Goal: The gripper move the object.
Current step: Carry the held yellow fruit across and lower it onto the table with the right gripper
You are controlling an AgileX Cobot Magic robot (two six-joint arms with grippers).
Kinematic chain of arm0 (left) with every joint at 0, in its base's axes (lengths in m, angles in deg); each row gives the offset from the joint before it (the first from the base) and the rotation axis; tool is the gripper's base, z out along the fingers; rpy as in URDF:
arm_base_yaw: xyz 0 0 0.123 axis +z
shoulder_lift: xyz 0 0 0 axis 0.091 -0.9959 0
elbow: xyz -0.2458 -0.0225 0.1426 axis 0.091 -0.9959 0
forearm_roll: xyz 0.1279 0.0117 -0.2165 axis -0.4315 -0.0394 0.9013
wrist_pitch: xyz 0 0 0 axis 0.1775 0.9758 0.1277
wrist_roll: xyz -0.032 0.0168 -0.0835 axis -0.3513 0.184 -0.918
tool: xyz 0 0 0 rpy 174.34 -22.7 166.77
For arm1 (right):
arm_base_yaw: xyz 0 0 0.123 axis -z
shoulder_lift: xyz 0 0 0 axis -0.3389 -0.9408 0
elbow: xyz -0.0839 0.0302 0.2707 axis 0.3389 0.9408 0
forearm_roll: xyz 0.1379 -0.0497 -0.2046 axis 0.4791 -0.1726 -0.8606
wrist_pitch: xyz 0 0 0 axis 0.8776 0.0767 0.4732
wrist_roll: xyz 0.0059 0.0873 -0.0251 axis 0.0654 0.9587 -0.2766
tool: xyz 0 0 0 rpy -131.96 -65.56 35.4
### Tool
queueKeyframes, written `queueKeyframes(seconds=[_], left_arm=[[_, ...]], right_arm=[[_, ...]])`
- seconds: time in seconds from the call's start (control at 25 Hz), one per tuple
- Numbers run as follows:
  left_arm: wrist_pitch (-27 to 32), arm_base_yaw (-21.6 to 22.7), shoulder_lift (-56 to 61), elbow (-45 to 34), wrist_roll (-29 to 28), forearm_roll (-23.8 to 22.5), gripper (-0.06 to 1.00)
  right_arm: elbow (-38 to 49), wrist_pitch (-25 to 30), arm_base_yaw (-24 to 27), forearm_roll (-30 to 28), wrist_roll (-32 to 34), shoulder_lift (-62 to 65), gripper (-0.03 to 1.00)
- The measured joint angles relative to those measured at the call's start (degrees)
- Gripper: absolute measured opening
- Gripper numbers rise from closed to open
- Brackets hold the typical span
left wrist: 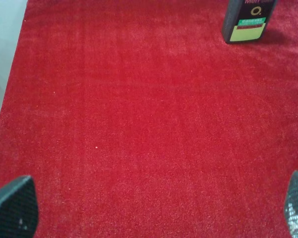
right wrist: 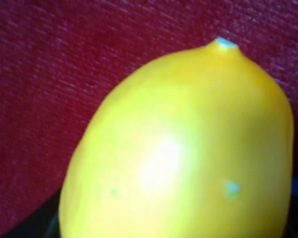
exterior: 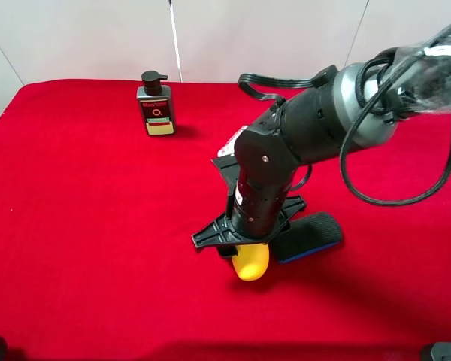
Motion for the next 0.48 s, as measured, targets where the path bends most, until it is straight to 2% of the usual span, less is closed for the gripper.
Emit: queueKeyframes(seconds=[0.32, 0.48], left_arm=[[0.0, 0.0, 0.0, 0.0, 0.0, 0.0, 0.99], [0.0, 0.0, 0.0, 0.0, 0.0, 0.0, 0.99]], right_arm=[[0.11, -1.39, 0.0, 0.62, -0.79, -0.07, 0.46], [0.11, -1.7, 0.0, 0.68, -1.23, -0.07, 0.57]])
